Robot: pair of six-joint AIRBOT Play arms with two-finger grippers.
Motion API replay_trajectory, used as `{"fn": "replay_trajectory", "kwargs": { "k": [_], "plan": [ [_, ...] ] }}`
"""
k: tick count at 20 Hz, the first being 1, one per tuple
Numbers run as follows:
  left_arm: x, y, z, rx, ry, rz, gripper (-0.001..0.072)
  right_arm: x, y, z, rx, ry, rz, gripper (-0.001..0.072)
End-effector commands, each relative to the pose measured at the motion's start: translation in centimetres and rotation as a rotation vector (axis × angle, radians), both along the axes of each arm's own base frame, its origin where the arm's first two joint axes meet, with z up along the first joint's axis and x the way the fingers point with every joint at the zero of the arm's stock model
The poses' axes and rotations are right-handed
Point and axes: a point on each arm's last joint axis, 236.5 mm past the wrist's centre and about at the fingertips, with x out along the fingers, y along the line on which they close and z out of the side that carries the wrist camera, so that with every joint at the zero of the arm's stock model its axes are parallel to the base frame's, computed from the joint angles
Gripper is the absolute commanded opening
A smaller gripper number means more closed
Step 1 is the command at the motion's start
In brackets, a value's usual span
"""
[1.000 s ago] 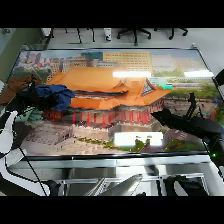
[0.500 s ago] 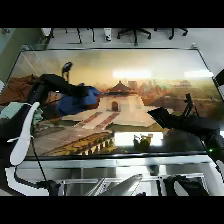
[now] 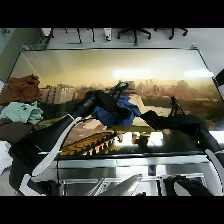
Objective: Fold the shirts.
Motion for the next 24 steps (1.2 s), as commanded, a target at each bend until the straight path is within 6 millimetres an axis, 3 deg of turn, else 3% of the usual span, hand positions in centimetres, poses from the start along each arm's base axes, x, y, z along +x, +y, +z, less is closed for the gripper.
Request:
{"fn": "replay_trajectory", "kwargs": {
  "k": [1,4,7,10,16,17,18,20,22,24],
  "plan": [
    [-4.6,-0.1,-0.6,0.050,0.104,-0.113,0.0020,2.5,-1.4,-1.5,-0.058,-0.016,0.016,0.0619],
    [-6.3,3.0,-0.7,0.120,0.206,-0.177,0.0020,3.0,-2.6,-3.1,-0.165,0.029,0.163,0.0619],
    [-4.5,5.2,-1.0,0.143,0.219,-0.136,0.0020,0.9,-1.6,-4.8,-0.182,0.077,0.363,0.0620],
    [-3.2,5.8,-1.0,0.130,0.212,-0.100,0.0020,0.4,0.1,-5.8,-0.202,-0.004,0.517,0.0620],
    [-3.4,6.0,-1.0,0.140,0.218,-0.108,0.0020,1.1,3.6,-6.2,-0.245,-0.118,0.711,0.0619],
    [-3.4,6.0,-1.0,0.140,0.218,-0.108,0.0021,1.7,4.0,-6.2,-0.263,-0.149,0.730,0.0567],
    [-3.4,6.0,-1.0,0.141,0.218,-0.108,0.0021,2.5,4.3,-6.1,-0.271,-0.167,0.733,0.0419],
    [-3.3,6.1,-1.0,0.141,0.217,-0.107,0.0021,3.4,5.5,-5.4,-0.246,-0.190,0.756,0.0018],
    [-3.0,6.7,-0.6,0.142,0.225,-0.105,0.0021,3.8,7.5,-2.6,-0.141,-0.224,0.754,0.0018],
    [-1.4,7.6,2.3,0.120,0.203,-0.108,0.0020,4.4,8.7,2.8,-0.096,-0.326,0.776,0.0017]
  ]
}}
